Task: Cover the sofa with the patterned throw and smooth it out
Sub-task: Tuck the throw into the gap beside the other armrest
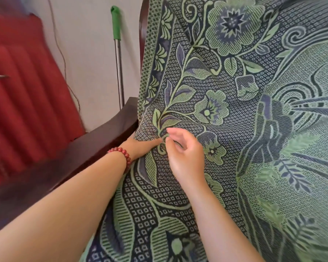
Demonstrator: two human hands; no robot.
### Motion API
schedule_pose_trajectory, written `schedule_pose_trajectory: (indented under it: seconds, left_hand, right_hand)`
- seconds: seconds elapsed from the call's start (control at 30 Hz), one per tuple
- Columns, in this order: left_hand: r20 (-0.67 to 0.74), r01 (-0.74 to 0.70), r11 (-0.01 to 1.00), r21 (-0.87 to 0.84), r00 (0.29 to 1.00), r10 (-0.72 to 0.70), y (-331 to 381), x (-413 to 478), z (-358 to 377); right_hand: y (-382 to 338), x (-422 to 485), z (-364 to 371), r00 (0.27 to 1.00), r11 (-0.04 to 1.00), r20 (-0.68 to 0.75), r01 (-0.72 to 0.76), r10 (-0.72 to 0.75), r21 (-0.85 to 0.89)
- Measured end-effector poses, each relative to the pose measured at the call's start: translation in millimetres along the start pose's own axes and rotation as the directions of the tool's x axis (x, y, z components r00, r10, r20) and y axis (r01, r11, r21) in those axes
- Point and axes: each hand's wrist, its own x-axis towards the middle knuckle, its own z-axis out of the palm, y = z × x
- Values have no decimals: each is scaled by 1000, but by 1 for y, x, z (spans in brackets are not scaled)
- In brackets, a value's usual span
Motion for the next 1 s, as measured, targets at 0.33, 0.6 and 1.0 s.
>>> schedule_pose_trajectory:
  seconds: [0.33,0.6,1.0]
  left_hand:
    - [-45,154,983,104,988,-149,-38,-89,-7]
    - [-44,1,987,-160,999,-9,-36,-96,-3]
    - [84,214,864,-457,977,-197,-64,-108,-22]
  right_hand:
    - [-24,-49,-14,999,997,-14,43,-42,59]
    - [-32,-64,-17,999,998,-4,48,-48,32]
    - [-33,-78,9,999,999,35,8,-9,33]
